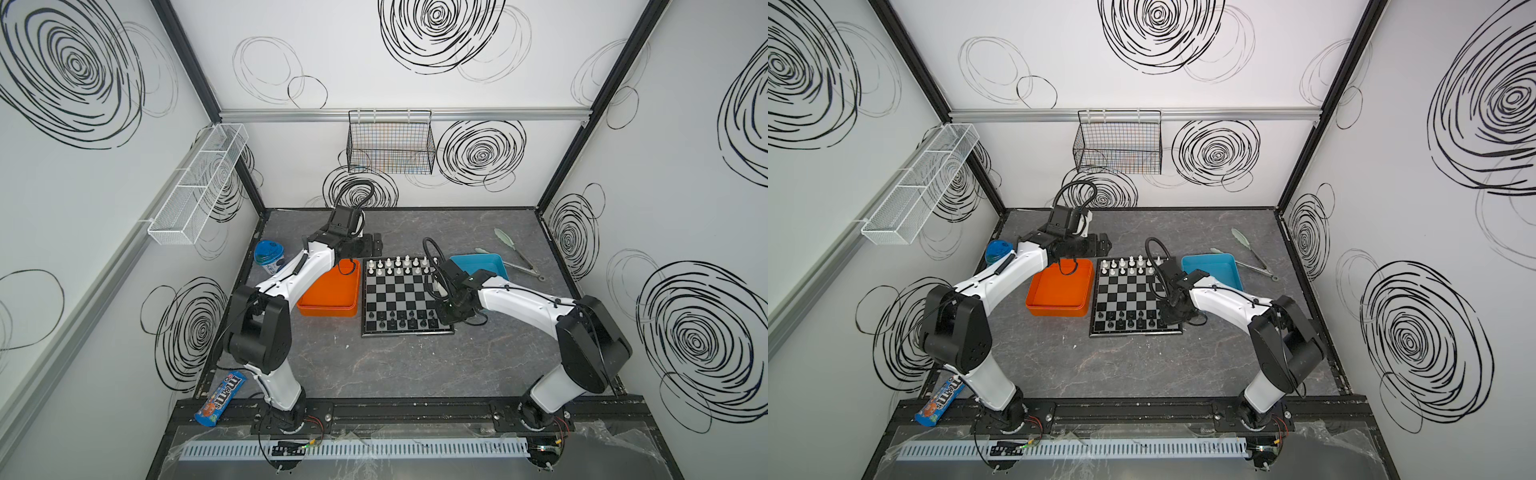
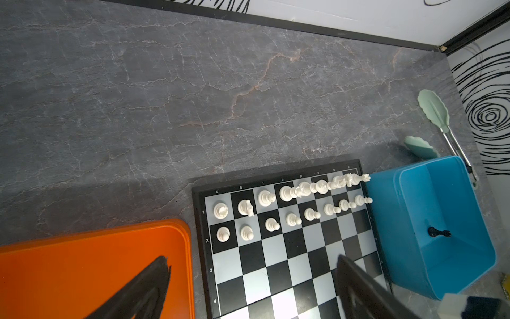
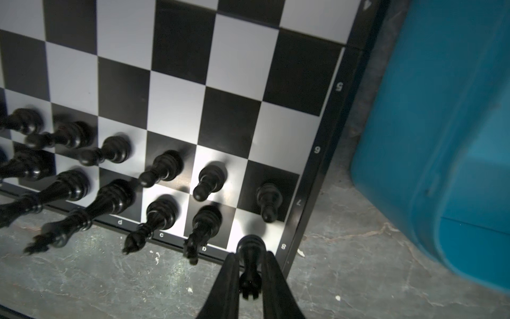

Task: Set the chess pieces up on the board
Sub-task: 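Lift the black piece and carry it over the black back row, then lower the piece onto its square and open the right gripper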

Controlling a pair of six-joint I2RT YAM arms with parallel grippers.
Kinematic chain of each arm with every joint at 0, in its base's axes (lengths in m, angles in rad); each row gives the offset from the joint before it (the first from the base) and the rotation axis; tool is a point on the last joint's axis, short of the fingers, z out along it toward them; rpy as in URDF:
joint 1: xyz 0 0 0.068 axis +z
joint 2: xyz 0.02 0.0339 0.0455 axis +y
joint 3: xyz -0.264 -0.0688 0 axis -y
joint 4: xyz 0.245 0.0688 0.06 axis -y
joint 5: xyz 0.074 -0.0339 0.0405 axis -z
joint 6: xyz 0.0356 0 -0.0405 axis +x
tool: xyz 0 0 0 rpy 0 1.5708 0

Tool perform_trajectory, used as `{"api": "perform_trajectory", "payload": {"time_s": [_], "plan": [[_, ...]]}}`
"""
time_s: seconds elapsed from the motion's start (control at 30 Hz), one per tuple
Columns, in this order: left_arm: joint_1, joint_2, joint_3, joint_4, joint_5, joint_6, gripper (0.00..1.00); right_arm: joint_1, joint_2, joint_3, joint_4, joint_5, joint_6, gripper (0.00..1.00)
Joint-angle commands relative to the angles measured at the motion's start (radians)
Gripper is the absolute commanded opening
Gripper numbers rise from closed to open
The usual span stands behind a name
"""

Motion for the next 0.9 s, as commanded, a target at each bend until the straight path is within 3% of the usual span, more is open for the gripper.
{"api": "perform_trajectory", "payload": {"time_s": [0.0,0.57,0.87], "plan": [[0.000,-0.023,-0.005,0.033,0.006,-0.005,0.97,0.006,0.013,0.000,-0.002,0.012,-0.005,0.21],[-0.001,-0.020,-0.006,0.034,0.008,-0.004,0.97,0.007,0.019,0.012,-0.014,0.032,-0.010,0.22],[0.001,-0.024,-0.005,0.034,0.004,-0.007,0.97,0.007,-0.024,0.078,-0.073,0.043,-0.010,0.35]]}}
